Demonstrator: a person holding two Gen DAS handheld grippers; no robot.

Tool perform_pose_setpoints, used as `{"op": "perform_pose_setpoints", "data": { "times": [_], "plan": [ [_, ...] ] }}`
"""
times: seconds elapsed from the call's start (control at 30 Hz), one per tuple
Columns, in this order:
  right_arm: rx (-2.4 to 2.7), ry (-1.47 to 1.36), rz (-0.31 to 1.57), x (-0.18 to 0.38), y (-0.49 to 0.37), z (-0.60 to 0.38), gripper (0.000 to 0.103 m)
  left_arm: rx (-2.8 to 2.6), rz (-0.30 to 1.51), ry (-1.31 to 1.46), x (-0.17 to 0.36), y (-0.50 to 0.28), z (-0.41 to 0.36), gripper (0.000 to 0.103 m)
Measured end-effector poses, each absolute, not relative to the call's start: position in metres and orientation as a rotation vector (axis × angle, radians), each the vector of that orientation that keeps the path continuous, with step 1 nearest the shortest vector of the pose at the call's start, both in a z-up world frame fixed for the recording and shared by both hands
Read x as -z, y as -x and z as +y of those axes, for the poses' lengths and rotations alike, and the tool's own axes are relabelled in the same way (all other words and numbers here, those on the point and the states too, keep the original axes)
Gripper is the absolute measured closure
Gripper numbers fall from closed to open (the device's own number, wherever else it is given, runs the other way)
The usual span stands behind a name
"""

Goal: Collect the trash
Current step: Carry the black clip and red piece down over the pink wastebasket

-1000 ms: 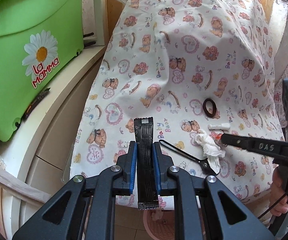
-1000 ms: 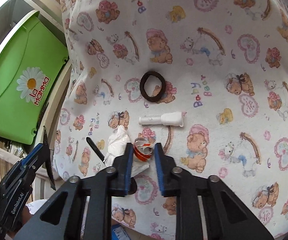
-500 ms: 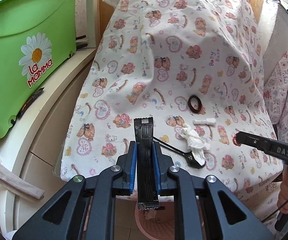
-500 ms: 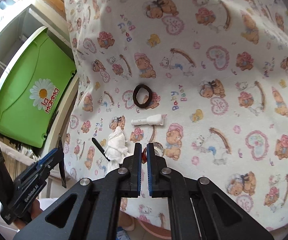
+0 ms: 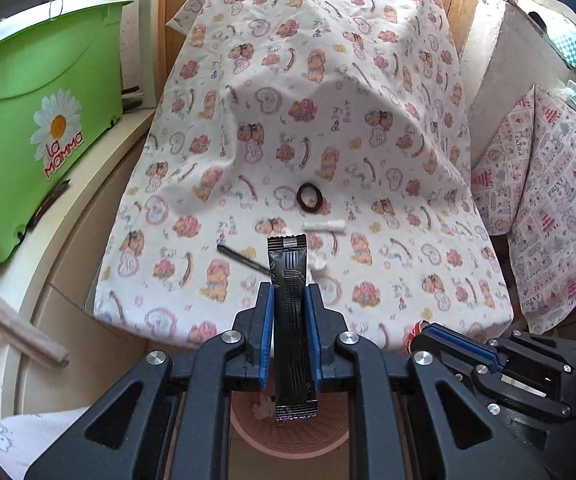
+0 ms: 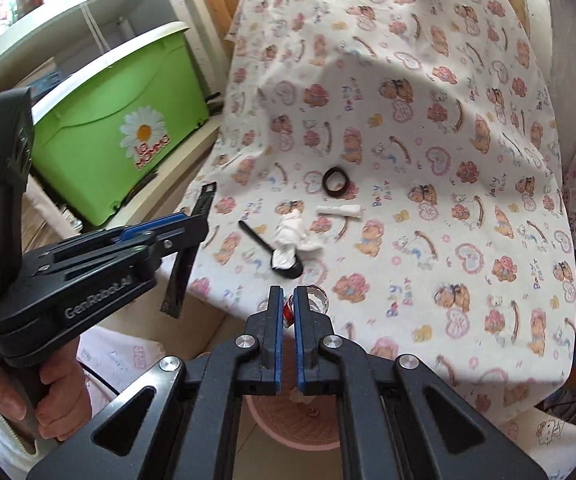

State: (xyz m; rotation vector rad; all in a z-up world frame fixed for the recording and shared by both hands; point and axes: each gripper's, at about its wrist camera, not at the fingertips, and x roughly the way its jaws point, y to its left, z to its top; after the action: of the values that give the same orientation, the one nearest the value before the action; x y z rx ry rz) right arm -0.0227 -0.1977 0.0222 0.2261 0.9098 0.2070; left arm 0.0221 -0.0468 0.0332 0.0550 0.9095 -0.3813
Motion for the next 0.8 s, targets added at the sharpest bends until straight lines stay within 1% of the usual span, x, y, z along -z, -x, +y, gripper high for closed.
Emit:
{"op": "perform_pose_setpoints", "data": {
  "times": [0.1, 0.23, 0.37, 0.53, 0.8],
  "plan": [
    [-0.219, -0.208, 0.916, -0.015, 0.033, -0.189, 0.097, 0.362, 0.929, -0.083, -0.015, -0.012, -0.042, 0.089],
    [-0.226, -0.158, 0.938, 0.008, 0.040, -0.182, 0.097, 0.382, 1.005, -0.095, 0.013, -0.006, -0.037, 0.089],
    [-0.235, -0.164, 0.984, 0.027, 0.047, -0.180, 0.097, 0.422, 1.143, -0.058, 0.038, -0.007, -0.038, 0.089],
    [-0.239, -0.156, 0.996, 0.031, 0.053, -0.179, 0.097, 0.451, 1.179, -0.082, 0.040, -0.001, -0.049, 0.089],
    [-0.219, -0.180, 1.088, 0.057, 0.053, -0.181, 0.097, 0.425, 1.304, -0.136, 0.075, 0.003, -0.053, 0.089]
  ]
}}
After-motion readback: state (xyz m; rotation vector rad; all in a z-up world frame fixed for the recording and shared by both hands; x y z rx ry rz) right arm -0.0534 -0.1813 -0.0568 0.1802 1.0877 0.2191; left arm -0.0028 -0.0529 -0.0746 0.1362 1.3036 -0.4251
